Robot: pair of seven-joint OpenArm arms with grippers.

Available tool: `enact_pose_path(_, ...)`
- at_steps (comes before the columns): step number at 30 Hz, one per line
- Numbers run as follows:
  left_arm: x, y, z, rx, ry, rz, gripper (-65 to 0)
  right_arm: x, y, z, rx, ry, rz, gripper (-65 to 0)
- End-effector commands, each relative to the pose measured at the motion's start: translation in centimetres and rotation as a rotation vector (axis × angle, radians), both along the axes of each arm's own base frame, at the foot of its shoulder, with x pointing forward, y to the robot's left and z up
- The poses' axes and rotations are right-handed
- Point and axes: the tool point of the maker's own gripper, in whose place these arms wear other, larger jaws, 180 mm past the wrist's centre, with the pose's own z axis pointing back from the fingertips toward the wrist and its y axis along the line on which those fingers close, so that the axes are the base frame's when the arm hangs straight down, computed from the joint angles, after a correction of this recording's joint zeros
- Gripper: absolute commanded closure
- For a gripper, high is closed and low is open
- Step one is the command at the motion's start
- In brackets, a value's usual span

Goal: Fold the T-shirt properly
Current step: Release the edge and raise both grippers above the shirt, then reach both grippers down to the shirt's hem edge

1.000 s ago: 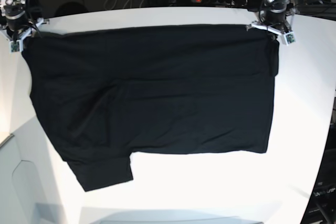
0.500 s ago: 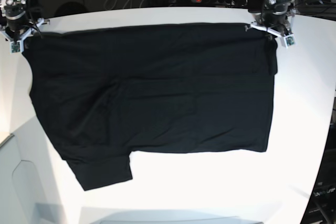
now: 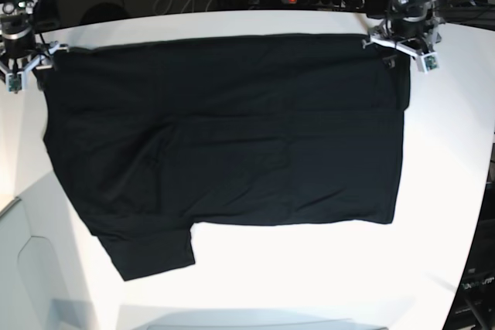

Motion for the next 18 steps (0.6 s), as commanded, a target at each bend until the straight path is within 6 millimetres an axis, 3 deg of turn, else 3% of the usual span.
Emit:
enact_pose_path(1,0.6,0.4,1.3,0.026,-0.044,0.004,-40.1,1.0,0.1,1.6,-0.017,-0.053,0.025,-35.3)
enact_pose_path(7,-0.6,3.1,2.8,0.053,-0.096,0.149,-42.8,2.5,0.3,3.0,-0.027,-0.103,0.031,-35.3)
enact_pose_path(11,0.3,4.3,3.9,0.076,-0.135,0.172,-42.8,3.8,0.3,3.8,-0.026,-0.144,0.028,-35.4)
enact_pose_path(15,2.4,4.5,5.0,0.077,-0.203,0.176,-42.8,5.9,0.5,5.1,-0.020,-0.205,0.033,-35.4)
enact_pose_path(18,5.6,4.4,6.7,0.067,-0.294,0.177,-42.8,8.9,1.7,5.6,0.016,-0.260,0.059,-35.5)
